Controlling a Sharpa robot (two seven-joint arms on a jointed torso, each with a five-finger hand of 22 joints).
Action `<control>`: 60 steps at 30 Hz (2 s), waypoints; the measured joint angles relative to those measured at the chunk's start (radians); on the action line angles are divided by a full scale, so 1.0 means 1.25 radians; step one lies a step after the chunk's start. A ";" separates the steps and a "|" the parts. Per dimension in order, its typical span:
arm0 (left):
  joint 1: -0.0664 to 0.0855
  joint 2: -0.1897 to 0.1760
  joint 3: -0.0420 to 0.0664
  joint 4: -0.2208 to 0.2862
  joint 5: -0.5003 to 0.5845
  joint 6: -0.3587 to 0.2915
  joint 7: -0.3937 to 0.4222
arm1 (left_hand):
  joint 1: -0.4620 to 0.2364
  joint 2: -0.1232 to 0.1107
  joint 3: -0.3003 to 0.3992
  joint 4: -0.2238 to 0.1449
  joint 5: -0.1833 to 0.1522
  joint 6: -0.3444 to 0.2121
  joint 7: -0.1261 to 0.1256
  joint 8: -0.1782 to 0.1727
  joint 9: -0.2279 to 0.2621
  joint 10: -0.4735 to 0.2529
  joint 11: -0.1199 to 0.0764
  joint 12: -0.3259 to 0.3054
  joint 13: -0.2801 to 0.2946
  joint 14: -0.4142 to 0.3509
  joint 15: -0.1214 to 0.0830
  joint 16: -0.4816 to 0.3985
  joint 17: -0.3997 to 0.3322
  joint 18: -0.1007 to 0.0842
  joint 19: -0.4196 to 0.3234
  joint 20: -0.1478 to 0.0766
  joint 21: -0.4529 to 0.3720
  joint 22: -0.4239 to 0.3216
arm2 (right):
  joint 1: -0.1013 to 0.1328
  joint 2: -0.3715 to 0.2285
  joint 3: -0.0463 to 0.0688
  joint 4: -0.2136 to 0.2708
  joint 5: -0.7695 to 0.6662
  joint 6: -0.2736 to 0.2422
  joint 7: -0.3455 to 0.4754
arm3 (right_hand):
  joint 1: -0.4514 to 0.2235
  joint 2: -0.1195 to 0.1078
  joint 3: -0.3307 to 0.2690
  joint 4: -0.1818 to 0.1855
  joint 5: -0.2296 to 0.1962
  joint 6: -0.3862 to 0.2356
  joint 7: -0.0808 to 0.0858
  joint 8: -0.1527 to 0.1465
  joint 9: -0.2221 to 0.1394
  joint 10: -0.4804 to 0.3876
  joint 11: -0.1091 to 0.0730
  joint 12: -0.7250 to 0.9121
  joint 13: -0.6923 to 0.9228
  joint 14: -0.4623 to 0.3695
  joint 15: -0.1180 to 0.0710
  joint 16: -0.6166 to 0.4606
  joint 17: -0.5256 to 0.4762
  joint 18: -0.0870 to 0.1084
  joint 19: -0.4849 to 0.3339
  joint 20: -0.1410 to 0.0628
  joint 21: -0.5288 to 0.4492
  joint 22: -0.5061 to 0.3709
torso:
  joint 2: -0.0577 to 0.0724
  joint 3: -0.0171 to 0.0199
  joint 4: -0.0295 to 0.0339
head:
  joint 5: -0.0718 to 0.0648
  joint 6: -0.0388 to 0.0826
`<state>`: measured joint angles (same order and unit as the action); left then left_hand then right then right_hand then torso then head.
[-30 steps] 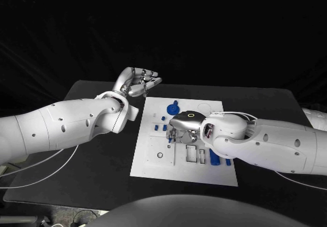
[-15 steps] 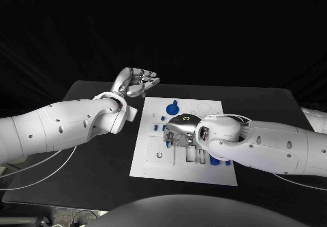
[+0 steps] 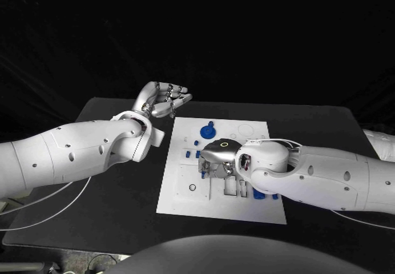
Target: Assemble the parts on the task board
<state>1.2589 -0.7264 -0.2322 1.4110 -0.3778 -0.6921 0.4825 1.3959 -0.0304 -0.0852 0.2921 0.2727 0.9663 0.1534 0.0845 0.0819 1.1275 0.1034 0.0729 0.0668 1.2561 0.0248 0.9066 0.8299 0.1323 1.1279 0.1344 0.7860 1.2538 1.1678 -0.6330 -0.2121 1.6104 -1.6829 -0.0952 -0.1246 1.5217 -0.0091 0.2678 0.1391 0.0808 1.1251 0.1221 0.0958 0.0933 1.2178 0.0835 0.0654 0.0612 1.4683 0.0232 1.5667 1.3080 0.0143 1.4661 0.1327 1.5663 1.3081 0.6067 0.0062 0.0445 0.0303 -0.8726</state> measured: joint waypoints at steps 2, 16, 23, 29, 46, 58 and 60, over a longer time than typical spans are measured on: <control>0.000 0.000 0.000 0.000 0.000 0.000 0.000 | 0.000 0.000 0.000 0.000 0.000 0.000 0.000 0.000 0.000 0.000 0.000 0.000 0.000 0.000 0.000 0.000 0.000 0.000 0.000 0.000 0.000 0.000 | 0.000 0.001 0.000 -0.002 -0.001 0.001 0.000 | 0.000 0.000 0.000 0.000 0.000 0.001 0.001 0.000 0.000 0.000 0.000 0.000 0.000 0.000 0.000 0.000 0.000 0.000 0.000 0.000 0.000 0.000 | 0.000 0.0000 0.0000 | 0.000 0.000; 0.000 -0.004 0.000 0.000 0.000 0.000 0.000 | 0.002 0.002 0.000 0.000 0.000 0.000 0.000 0.000 0.000 0.000 0.000 0.000 0.000 0.000 0.000 0.000 0.000 0.000 0.000 0.000 -0.003 0.000 | -0.003 0.005 0.000 -0.012 -0.002 0.006 -0.001 | 0.000 0.000 0.002 0.002 -0.002 0.001 0.004 0.001 -0.001 -0.003 0.003 0.000 0.000 -0.003 0.003 0.000 0.000 0.000 0.000 0.000 0.000 0.000 | 0.000 -0.0005 0.0000 | -0.007 0.000; 0.000 -0.003 0.000 -0.001 0.000 0.000 0.000 | 0.003 0.003 0.000 0.000 0.000 0.000 0.000 0.000 0.000 0.000 0.000 0.000 0.000 0.000 0.000 0.000 0.000 0.000 0.000 0.000 -0.003 0.000 | -0.004 0.008 0.000 -0.012 -0.002 0.011 -0.003 | 0.000 0.000 0.002 0.002 -0.002 0.000 0.006 0.001 -0.001 -0.003 0.003 0.000 0.000 -0.003 0.003 0.000 0.000 0.000 0.000 0.000 0.000 0.000 | 0.000 -0.0007 0.0001 | -0.008 0.000; 0.000 -0.003 0.000 -0.001 0.000 0.000 0.001 | 0.003 0.003 0.000 0.000 0.000 0.000 0.000 0.000 0.000 0.000 0.000 0.000 0.000 0.000 0.000 0.000 0.000 0.000 0.000 0.000 -0.003 0.000 | -0.004 0.009 0.000 -0.011 -0.002 0.015 -0.003 | 0.000 0.000 0.002 0.002 -0.002 -0.001 0.007 0.001 -0.001 -0.003 0.003 0.000 0.000 -0.003 0.003 0.000 0.000 0.000 0.000 0.000 0.000 0.000 | 0.000 -0.0007 0.0002 | -0.007 0.000; 0.000 -0.002 0.000 -0.002 0.000 0.000 0.001 | 0.003 0.003 0.000 0.000 0.000 0.000 0.000 0.000 0.000 0.000 0.000 0.000 0.000 0.000 0.000 0.000 0.000 0.000 0.000 0.000 -0.003 0.000 | -0.006 0.002 -0.001 0.001 -0.002 0.013 -0.012 | -0.105 -0.080 -0.073 0.038 -0.022 -0.167 0.055 -0.025 -0.023 -0.159 0.047 0.000 0.000 0.000 0.040 0.000 0.000 0.000 0.000 0.034 0.000 0.000 | 0.000 -0.0003 0.0000 | -0.006 0.000; 0.000 -0.001 0.000 -0.004 0.000 0.001 0.001 | 0.003 0.003 0.000 0.000 0.000 0.000 0.000 0.000 0.000 0.000 0.000 0.000 0.000 0.000 0.000 0.000 0.000 0.000 0.000 0.000 -0.003 0.000 | 0.039 -0.107 -0.001 0.058 0.090 -0.146 -0.010 | -0.097 -0.050 -0.075 0.035 -0.022 -0.145 0.060 -0.012 -0.015 -0.150 0.056 0.005 0.002 -0.003 0.049 0.000 0.000 0.000 0.000 0.046 0.000 0.000 | 0.000 -0.0004 -0.0009 | -0.017 0.000; 0.000 0.000 0.000 -0.004 0.000 0.001 0.001 | 0.003 0.003 0.000 0.000 0.000 0.000 0.000 0.000 0.000 0.000 0.000 0.000 0.000 0.000 0.000 0.000 0.000 0.000 0.000 0.000 -0.003 0.000 | 0.060 -0.140 0.000 0.070 0.131 -0.160 -0.006 | -0.097 -0.050 -0.073 0.033 -0.022 -0.144 0.059 -0.012 -0.015 -0.150 0.056 0.005 0.002 -0.003 0.049 0.000 0.000 0.000 0.000 0.046 0.000 -0.001 | 0.000 -0.0005 -0.0009 | -0.023 0.000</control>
<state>1.2589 -0.7268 -0.2323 1.4056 -0.3782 -0.6913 0.4837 1.3999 -0.0263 -0.0852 0.2921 0.2727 0.9664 0.1534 0.0845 0.0822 1.1276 0.1033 0.0730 0.0668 1.2561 0.0247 0.9066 0.8300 0.1324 1.1280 0.1344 0.7820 1.2539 1.2431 -0.8087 -0.2127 1.6979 -1.5186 -0.2953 -0.1323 1.4003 -0.0712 0.1768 0.1805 0.0538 0.9452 0.1954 0.0809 0.0749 1.0301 0.1531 0.0721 0.0641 1.4648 0.0841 1.5667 1.3074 0.0143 1.4661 0.1900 1.5663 1.3075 0.6072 0.0056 0.0433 0.0019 -0.8726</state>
